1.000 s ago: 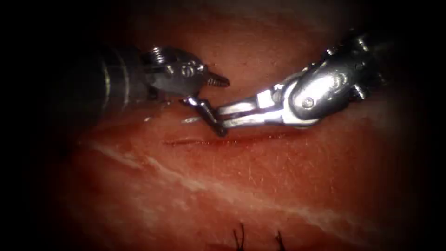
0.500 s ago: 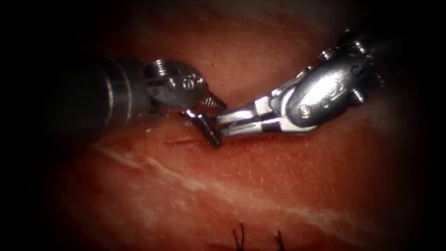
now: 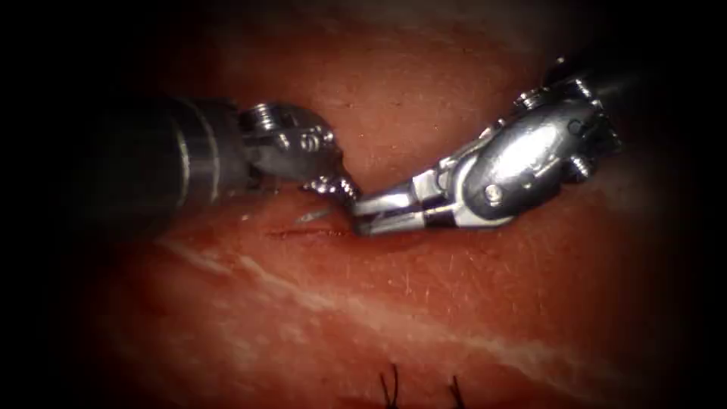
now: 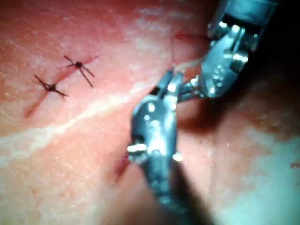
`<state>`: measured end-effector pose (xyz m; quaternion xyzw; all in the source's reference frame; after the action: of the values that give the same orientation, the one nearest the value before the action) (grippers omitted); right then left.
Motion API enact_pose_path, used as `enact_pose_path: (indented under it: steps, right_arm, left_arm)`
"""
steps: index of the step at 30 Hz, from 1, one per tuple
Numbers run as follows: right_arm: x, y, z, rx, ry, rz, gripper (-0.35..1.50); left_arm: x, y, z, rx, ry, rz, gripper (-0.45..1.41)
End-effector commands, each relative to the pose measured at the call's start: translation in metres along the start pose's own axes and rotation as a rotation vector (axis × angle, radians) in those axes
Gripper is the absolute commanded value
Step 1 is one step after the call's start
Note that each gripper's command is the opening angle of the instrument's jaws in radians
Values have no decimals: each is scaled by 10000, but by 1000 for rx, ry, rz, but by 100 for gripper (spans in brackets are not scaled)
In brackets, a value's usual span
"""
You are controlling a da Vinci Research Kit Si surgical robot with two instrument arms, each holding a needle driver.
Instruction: Wound Closure
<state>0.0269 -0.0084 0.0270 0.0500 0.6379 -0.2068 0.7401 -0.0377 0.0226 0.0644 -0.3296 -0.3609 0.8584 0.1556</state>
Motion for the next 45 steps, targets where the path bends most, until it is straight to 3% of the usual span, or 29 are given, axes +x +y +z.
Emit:
enact_pose_path:
  steps: [1, 2, 3, 15, 19, 26, 35, 45]
  right_arm:
    - [1, -8, 7, -69, -56, 37, 79]
    - [2, -7, 7, -98, -70, 61, 108]
    - [3, -6, 7, -123, -90, 81, 124]
    - [10, -8, -3, -361, -187, 216, 129]
    - [9, -14, -11, -463, -174, 239, 118]
    - [7, -16, -24, -631, -137, 348, 103]
    - [13, -5, -25, -735, -87, 431, 94]
    - [12, 6, -26, -783, -63, 438, 47]
  left_arm:
    - [0, -3, 8, -6, 17, -11, -45]
    - [0, -3, 7, -10, 29, -14, -45]
    - [0, -3, 7, -5, 46, -17, -45]
    - [9, -10, -7, 75, 359, -100, -45]
    - [12, -12, -14, 84, 498, -109, -45]
    - [12, -10, -13, 163, 596, -140, -45]
    - [12, -6, -9, 198, 633, -139, -45]
    - [12, -2, -9, 228, 665, -128, -45]
